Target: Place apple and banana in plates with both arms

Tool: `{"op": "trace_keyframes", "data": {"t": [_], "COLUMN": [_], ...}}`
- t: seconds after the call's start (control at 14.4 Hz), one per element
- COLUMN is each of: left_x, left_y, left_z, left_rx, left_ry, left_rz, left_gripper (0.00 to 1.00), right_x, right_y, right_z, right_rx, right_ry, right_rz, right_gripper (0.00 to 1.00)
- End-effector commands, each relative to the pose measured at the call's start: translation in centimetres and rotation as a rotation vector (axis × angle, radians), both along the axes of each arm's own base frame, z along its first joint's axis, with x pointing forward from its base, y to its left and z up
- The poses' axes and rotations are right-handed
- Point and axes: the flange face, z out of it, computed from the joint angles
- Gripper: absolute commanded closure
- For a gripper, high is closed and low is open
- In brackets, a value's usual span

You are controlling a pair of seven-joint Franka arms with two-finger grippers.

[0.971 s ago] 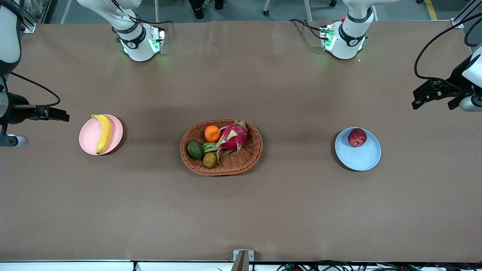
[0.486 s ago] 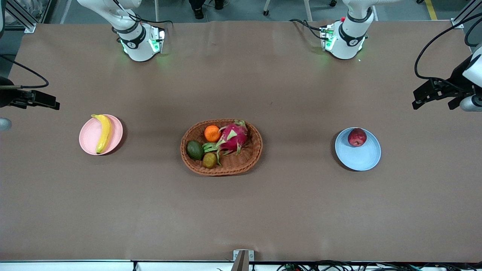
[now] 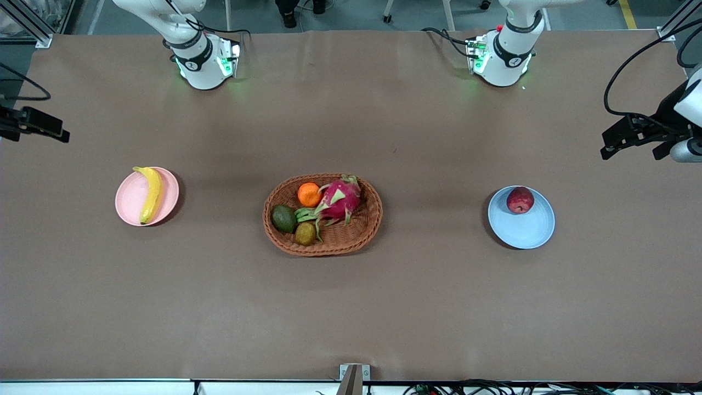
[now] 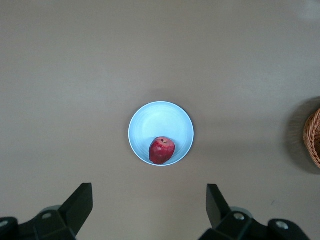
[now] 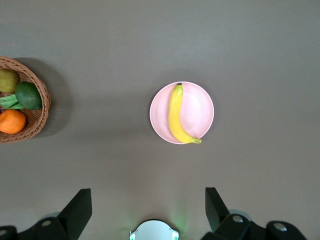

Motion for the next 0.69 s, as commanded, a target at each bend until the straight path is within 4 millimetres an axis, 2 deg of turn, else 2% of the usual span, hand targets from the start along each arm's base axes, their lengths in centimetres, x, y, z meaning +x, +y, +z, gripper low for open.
{"op": "trace_keyframes", "data": {"t": [0.0, 0.14, 0.28, 0.49, 0.62], "left_x": [-0.3, -0.3, -0.3, -0.3, -0.3], "left_y": [0.1, 0.1, 0.1, 0.1, 0.1], "left_z": [0.5, 0.5, 0.5, 0.5, 0.5], "left_rx": [-0.017, -0.017, -0.017, -0.017, -0.017], "left_ry": [0.0, 0.001, 0.001, 0.001, 0.001], "left_rz": [-0.001, -0.001, -0.001, -0.001, -0.001], "left_gripper": [0.0, 0.0, 0.0, 0.0, 0.0], "right_x": [-1.9, -1.9, -2.8, -4.3, -4.2], "right_y": [0.1, 0.1, 0.3, 2.2, 2.5], "right_z": [-0.6, -1.1, -0.7, -0.2, -0.2], "right_rx": [0.019, 0.02, 0.019, 0.017, 0.018], "right_ry": [-0.018, -0.024, -0.045, -0.074, -0.074], "right_rz": [0.006, 0.004, 0.007, 0.044, 0.048], "right_gripper": [0.0, 0.0, 0.0, 0.0, 0.0]}}
